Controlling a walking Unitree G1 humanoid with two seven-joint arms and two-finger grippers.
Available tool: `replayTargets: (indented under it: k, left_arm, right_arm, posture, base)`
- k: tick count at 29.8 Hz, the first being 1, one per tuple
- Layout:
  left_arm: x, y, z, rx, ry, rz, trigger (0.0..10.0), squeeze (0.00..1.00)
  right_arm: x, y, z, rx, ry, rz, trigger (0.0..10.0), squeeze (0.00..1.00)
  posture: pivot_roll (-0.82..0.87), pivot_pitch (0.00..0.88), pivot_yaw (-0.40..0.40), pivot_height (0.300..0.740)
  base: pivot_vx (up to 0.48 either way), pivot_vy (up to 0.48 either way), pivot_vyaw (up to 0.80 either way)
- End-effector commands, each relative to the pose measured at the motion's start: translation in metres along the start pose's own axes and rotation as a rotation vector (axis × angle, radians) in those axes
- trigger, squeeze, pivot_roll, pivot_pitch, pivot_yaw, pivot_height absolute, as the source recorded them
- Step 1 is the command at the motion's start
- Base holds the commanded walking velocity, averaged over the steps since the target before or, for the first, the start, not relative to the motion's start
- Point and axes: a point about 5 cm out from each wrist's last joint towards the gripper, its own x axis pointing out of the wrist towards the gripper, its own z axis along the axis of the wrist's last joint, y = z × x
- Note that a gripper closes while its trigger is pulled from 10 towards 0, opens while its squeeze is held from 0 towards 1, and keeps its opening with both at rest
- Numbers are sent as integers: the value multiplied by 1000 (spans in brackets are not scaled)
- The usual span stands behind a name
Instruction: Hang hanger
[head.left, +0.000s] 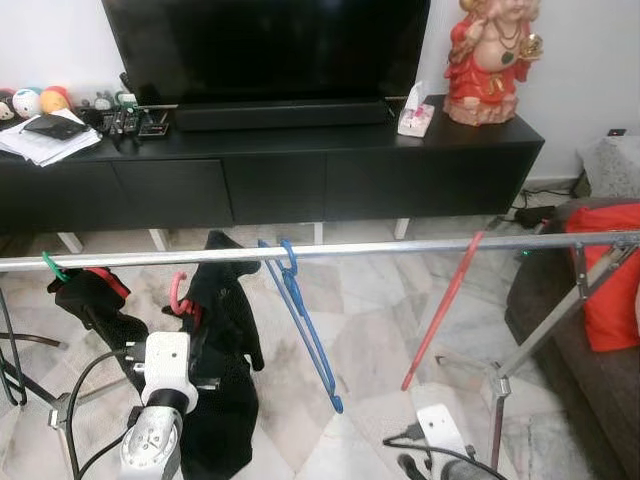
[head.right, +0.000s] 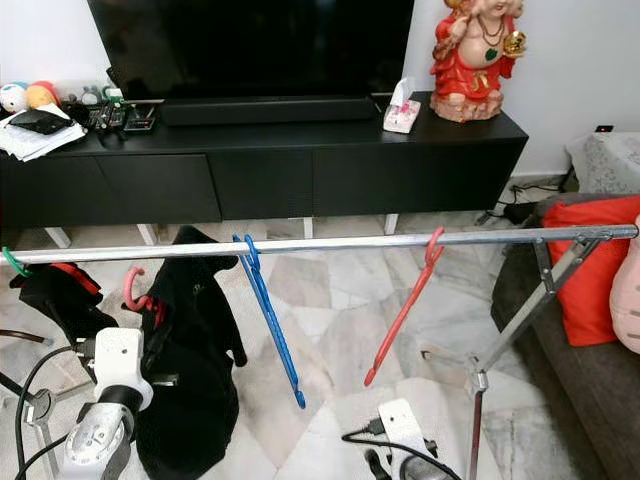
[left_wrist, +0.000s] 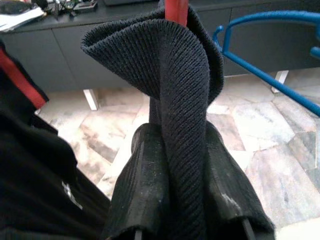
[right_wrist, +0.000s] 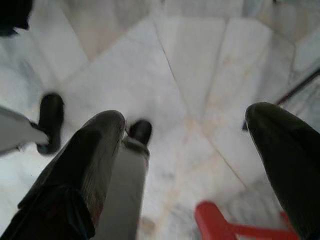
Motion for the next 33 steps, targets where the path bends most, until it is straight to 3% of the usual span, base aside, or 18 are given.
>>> replayTargets:
  k: [1, 14, 33]
  left_arm:
    - [1, 1, 6, 11, -36, 9, 10000, 0]
    - [1, 1, 15, 3, -80, 17, 10000, 0]
    - [1, -1, 18, -3, -103, 6, 10000, 0]
  right_arm:
    - [0, -1, -8, -15, 37, -11, 10000, 0]
    - [-1, 1, -11, 21, 40, -2, 10000, 0]
    - [-1, 1, -10, 20, 34, 8, 10000, 0]
  posture:
    - [-53, 0, 18, 740]
    - [-51, 0, 24, 740]
    - [-49, 0, 22, 740]
  base:
    - [0, 0, 0]
    - [0, 0, 0]
    - [317, 0, 0]
